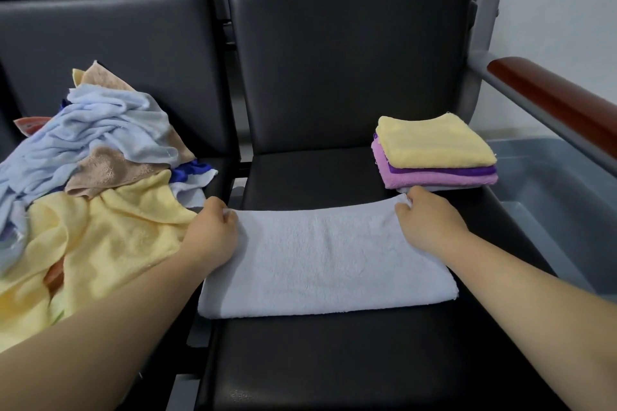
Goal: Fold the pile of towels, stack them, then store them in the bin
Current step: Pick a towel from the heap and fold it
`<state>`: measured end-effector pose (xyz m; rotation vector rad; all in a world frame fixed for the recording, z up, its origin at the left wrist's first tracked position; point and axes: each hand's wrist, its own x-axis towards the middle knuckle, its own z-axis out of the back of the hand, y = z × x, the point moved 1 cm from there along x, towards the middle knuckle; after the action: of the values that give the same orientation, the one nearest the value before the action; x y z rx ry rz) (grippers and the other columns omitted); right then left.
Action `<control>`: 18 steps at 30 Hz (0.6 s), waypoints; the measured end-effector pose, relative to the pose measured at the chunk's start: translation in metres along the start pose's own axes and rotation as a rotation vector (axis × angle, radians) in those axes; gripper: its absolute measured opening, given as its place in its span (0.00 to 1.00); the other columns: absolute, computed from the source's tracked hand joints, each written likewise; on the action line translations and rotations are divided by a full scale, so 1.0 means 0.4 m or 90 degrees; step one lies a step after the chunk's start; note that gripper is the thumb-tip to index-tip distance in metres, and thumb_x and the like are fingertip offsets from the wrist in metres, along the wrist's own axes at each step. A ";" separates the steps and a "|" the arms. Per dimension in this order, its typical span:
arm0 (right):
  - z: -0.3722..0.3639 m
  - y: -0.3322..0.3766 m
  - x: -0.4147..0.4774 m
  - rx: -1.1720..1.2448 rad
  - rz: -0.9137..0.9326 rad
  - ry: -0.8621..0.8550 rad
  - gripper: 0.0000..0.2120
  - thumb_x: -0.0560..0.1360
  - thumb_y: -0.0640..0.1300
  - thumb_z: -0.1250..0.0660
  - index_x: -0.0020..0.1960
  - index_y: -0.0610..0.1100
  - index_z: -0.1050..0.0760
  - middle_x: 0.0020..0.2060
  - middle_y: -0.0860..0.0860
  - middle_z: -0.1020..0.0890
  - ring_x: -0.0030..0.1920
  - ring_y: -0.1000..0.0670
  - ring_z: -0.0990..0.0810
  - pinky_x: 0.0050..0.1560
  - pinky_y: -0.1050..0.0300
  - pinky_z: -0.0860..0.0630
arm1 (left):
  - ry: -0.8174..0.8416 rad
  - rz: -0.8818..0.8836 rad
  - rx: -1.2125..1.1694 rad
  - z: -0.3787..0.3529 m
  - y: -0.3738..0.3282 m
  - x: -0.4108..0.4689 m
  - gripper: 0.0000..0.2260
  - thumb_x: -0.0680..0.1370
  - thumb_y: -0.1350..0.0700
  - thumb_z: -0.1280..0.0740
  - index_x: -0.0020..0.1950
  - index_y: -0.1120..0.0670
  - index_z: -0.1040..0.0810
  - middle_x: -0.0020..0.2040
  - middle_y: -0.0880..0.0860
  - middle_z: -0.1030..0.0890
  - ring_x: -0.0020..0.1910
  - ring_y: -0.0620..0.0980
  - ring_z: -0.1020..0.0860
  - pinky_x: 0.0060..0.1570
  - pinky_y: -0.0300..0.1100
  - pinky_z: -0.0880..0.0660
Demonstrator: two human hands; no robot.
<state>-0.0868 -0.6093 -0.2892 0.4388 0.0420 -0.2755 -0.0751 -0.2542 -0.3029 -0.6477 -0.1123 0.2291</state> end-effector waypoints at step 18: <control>-0.002 0.046 -0.146 -0.095 0.254 0.054 0.12 0.83 0.51 0.39 0.65 0.52 0.26 0.63 0.53 0.27 0.64 0.48 0.29 0.58 0.52 0.27 | 0.157 -0.110 0.182 -0.012 -0.148 -0.172 0.09 0.81 0.47 0.39 0.54 0.52 0.33 0.45 0.50 0.23 0.41 0.50 0.25 0.37 0.45 0.32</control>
<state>-0.1380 -0.5779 -0.2765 0.3013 0.0574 0.1381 -0.1304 -0.3197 -0.2727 -0.3749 0.1008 -0.0038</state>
